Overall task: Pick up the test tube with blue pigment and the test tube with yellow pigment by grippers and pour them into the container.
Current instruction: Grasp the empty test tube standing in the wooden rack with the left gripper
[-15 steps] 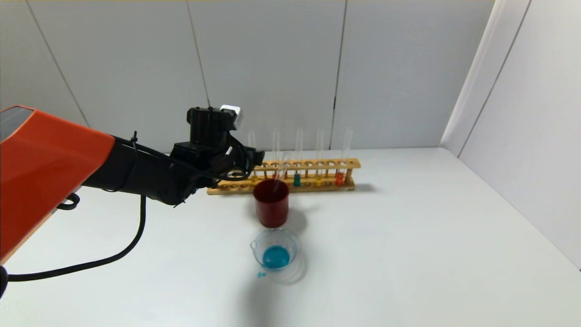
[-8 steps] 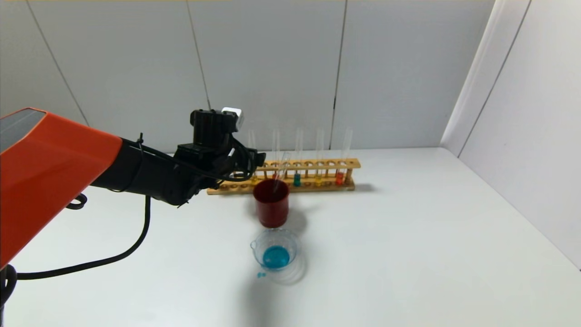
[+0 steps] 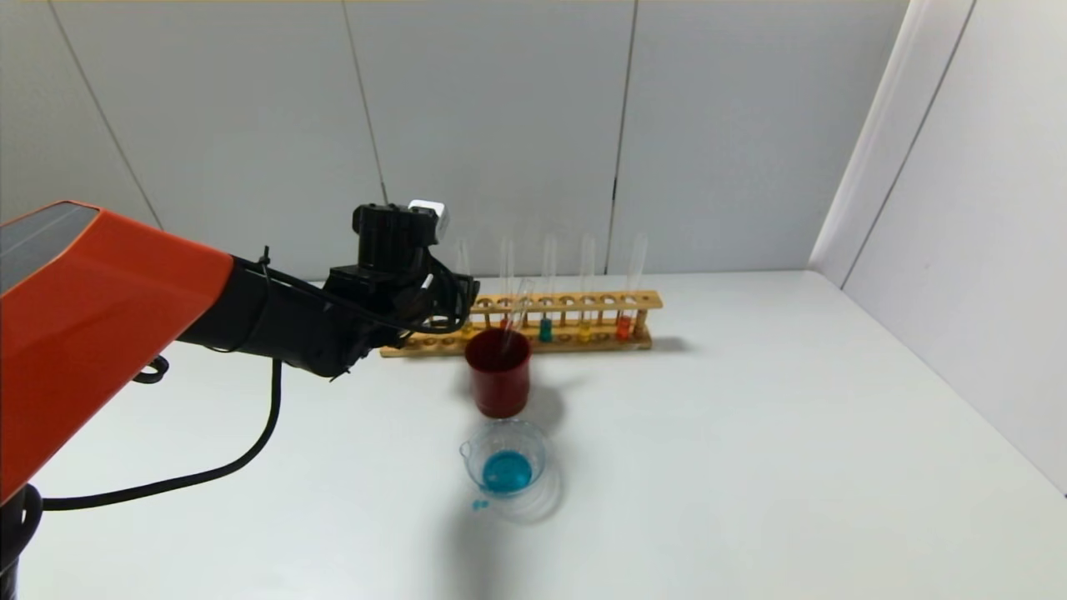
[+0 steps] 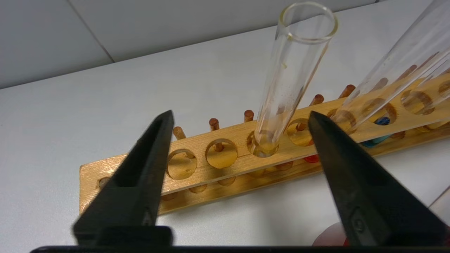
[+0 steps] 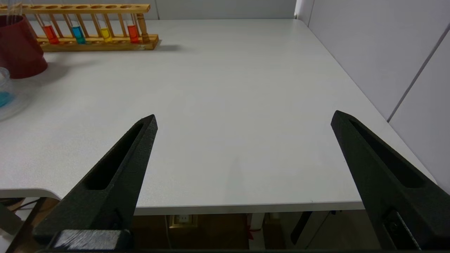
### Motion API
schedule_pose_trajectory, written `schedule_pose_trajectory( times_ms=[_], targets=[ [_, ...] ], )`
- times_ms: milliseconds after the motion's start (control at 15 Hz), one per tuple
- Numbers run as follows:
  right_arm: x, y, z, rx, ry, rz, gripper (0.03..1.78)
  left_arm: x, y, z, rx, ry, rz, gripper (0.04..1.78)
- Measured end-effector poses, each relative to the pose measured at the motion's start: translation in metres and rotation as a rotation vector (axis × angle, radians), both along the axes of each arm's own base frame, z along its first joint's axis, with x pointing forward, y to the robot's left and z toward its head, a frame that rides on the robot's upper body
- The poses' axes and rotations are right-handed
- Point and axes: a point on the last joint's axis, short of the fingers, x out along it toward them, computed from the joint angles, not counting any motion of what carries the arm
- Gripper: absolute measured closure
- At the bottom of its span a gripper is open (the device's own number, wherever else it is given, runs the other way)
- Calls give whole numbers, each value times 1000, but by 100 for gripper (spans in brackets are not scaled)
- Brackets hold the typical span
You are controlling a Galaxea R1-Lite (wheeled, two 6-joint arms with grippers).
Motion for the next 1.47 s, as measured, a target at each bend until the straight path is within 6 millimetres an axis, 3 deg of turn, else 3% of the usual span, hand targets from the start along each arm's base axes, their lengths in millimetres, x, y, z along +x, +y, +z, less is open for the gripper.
schedule_pose_trajectory(
  times_ms=[267,533,1467],
  targets=[
    [0,0,0,0,0,0,8,0,-1,-2,0,6,-10,126],
    [0,0,0,0,0,0,8,1,0,-3,2,8,-6,167],
    [0,0,0,0,0,0,8,0,1,10,-9,-28,1,172]
  ],
)
